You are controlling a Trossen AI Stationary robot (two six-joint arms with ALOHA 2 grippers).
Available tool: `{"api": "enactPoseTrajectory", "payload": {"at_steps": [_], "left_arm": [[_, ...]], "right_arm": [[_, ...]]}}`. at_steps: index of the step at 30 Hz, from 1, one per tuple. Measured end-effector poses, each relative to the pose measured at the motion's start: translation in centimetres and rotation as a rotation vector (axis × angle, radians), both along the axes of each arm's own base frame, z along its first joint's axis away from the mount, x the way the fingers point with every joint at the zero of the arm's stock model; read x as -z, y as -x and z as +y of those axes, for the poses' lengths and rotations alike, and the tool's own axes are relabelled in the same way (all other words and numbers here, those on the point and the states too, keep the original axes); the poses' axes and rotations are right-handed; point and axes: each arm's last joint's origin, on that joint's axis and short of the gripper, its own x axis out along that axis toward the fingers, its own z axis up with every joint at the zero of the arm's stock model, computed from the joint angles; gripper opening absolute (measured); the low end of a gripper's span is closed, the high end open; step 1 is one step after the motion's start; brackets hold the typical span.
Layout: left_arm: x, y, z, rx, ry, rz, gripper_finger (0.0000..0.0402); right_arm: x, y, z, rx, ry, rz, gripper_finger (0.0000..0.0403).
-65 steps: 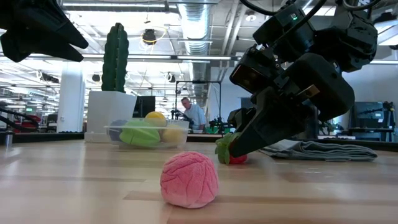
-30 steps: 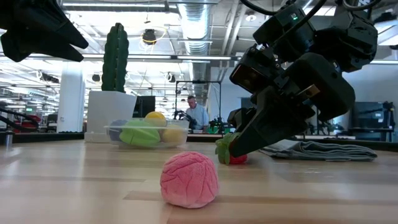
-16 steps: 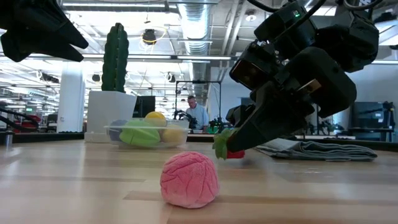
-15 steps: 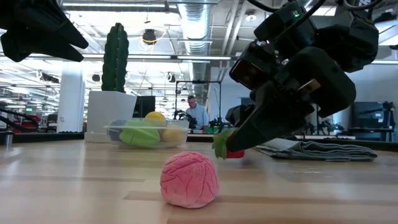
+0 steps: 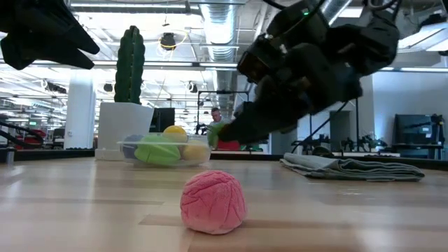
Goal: Pick and placing Produce into tupperware
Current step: Put the red strawberry into the transparent container
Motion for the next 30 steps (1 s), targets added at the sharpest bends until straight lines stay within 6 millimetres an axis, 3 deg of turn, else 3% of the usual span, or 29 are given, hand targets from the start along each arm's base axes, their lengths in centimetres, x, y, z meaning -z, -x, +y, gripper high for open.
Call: {"api": "enactPoseTrajectory", "payload": {"at_steps": [7, 13, 21, 30], "left_arm": [[-0.1, 0.0, -0.2, 0.014, 0.013, -0.004, 0.0155], [-0.1, 0.0, -0.2, 0.027, -0.008, 0.007, 0.0155], [-0.1, 0.0, -0.2, 0.042, -0.043, 0.018, 0.0155], [-0.2, 0.0, 0.0, 0.022, -0.099, -0.012, 0.0155]], "right_arm": [[-1.6, -2.0, -3.4, 0.078, 0.005, -0.068, 0.0171], [-4.0, -4.2, -7.1, 0.144, 0.027, -0.164, 0.0178], [-6.8, -6.0, -11.9, 0.203, 0.081, -0.159, 0.0172], [-8.7, -6.9, -14.2, 0.217, 0.108, -0.123, 0.0179]]}}
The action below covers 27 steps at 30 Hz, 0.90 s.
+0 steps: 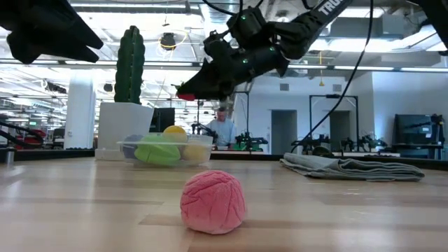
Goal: Pick and placing Produce into tupperware
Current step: Put the red strawberry into the transparent container
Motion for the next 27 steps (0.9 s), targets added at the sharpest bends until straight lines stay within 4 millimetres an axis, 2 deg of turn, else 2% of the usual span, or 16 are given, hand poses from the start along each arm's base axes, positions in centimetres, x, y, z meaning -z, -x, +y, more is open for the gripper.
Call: {"api": "enactPoseTrajectory", "payload": {"at_steps": [12, 22, 27], "left_arm": [[-0.2, 0.1, 0.3, -0.038, -0.083, -0.051, 0.0155], [-0.2, 0.1, 0.3, -0.046, -0.101, -0.063, 0.0155], [-0.2, 0.2, 0.5, -0.047, -0.113, -0.054, 0.0155]], "right_arm": [[-1.8, -0.5, -0.4, -0.052, 0.076, 0.141, 0.0180], [-0.8, 0.6, -1.9, 0.004, 0.055, 0.298, 0.0174], [-0.7, 0.7, -2.0, 0.013, 0.048, 0.304, 0.0180]]}}
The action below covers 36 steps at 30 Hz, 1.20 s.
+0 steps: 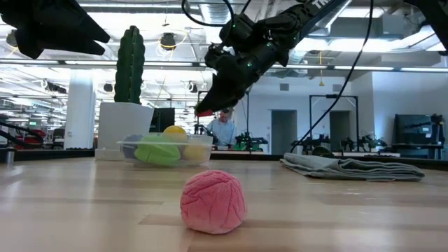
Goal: Pick and placing Produce into tupperware
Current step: Put the red strawberry into the transparent container
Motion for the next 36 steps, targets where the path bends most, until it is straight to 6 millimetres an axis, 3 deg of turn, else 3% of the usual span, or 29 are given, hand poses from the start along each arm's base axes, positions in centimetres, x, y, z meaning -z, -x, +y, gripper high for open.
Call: {"api": "enactPoseTrajectory", "payload": {"at_steps": [36], "left_arm": [[-0.19, -0.14, -0.08, -0.019, -0.001, -0.052, 0.0155]], "right_arm": [[-0.34, -0.42, 0.01, 0.032, -0.017, -0.053, 0.0180]]}}
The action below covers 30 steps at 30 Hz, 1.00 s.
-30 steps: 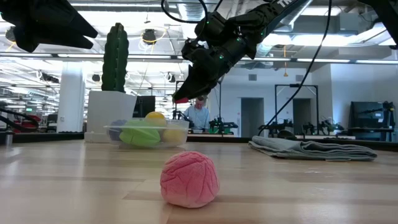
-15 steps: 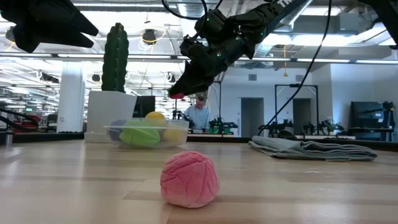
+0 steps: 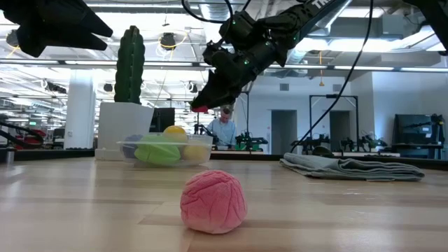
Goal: Pick and placing Produce into tupperware
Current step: Put the red strawberry into the transparent container, then put the pink peach into the transparent container
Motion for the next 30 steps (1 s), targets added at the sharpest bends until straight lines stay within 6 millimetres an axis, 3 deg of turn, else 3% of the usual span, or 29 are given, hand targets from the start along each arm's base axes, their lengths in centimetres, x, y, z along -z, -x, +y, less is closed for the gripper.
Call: {"api": "enactPoseTrajectory", "payload": {"at_steps": [17, 22, 30], "left_arm": [[0.0, 0.0, 0.0, 0.000, -0.002, 0.000, 0.0155], [0.0, 0.0, 0.0, 0.003, -0.006, 0.005, 0.0155], [0.3, 0.0, -0.1, 0.073, -0.040, 0.122, 0.0155]], "right_arm": [[0.0, -0.1, 0.6, -0.017, -0.014, -0.001, 0.0226], [0.1, 0.0, 0.9, -0.032, -0.101, 0.015, 0.0235], [2.0, 2.6, 3.3, -0.236, -0.380, 0.338, 0.0230]]}}
